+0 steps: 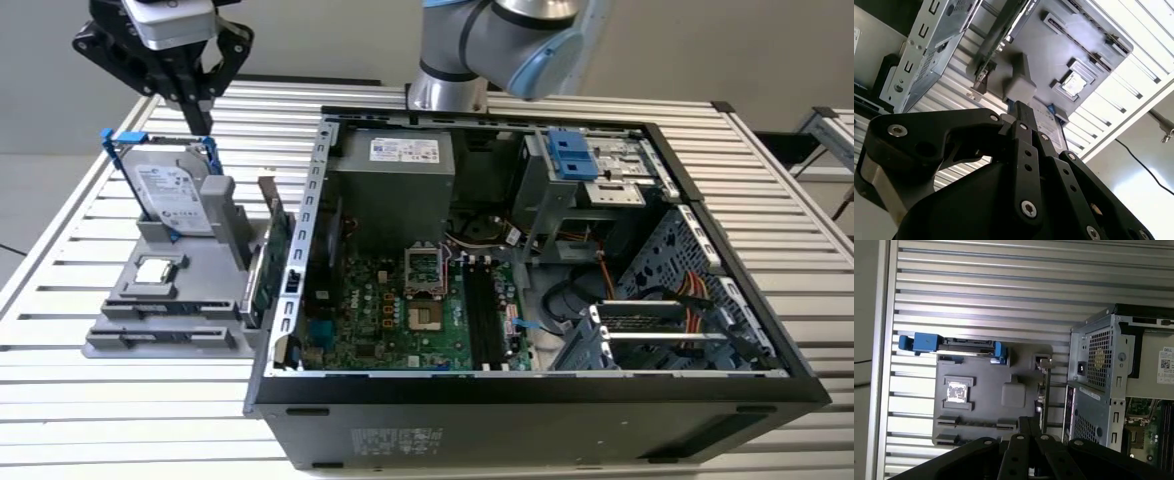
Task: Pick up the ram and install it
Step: 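Reach for the ram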
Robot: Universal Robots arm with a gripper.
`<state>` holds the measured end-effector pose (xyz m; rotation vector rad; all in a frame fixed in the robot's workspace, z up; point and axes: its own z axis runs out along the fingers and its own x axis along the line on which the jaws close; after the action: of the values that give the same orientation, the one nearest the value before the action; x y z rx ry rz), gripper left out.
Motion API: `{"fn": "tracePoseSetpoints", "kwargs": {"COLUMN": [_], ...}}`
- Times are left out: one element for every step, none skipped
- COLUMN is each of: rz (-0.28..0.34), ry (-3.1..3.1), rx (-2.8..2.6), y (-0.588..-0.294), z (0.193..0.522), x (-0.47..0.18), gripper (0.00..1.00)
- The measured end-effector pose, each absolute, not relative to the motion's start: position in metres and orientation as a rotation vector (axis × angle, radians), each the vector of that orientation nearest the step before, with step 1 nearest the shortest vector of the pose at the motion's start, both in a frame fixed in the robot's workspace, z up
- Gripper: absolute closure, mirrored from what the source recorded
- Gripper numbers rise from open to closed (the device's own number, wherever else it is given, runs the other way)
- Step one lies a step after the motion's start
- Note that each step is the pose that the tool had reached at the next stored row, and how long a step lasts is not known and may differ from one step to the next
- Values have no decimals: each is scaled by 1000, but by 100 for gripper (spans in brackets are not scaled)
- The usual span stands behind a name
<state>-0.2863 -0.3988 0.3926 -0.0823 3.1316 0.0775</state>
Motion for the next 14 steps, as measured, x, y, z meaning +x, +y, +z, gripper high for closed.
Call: {"fn": "tracePoseSetpoints", "kwargs": {"rz": [78, 78, 77, 77, 77, 77, 77, 77, 78, 78, 77, 77, 77, 77], "ry": [3132, 3132, 3132, 3132, 3132, 3132, 3132, 3132, 3132, 3132, 3132, 3132, 3132, 3132], "rx": [-82, -82, -82, -82, -82, -82, -82, -82, -82, -82, -82, -82, -82, -82], "y": [-399, -399, -399, -399, -399, -399, -399, -399, -399, -399, -399, -399, -399, -399], "z": [393, 393, 393, 393, 393, 393, 393, 393, 393, 393, 393, 393, 393, 393], "x": [-287, -288, -289, -291, -292, -293, -294, -295, -296, -297, -298, -299, -300, -301], "gripper": [100, 100, 100, 100, 100, 100, 100, 100, 100, 100, 100, 100, 100, 100]}}
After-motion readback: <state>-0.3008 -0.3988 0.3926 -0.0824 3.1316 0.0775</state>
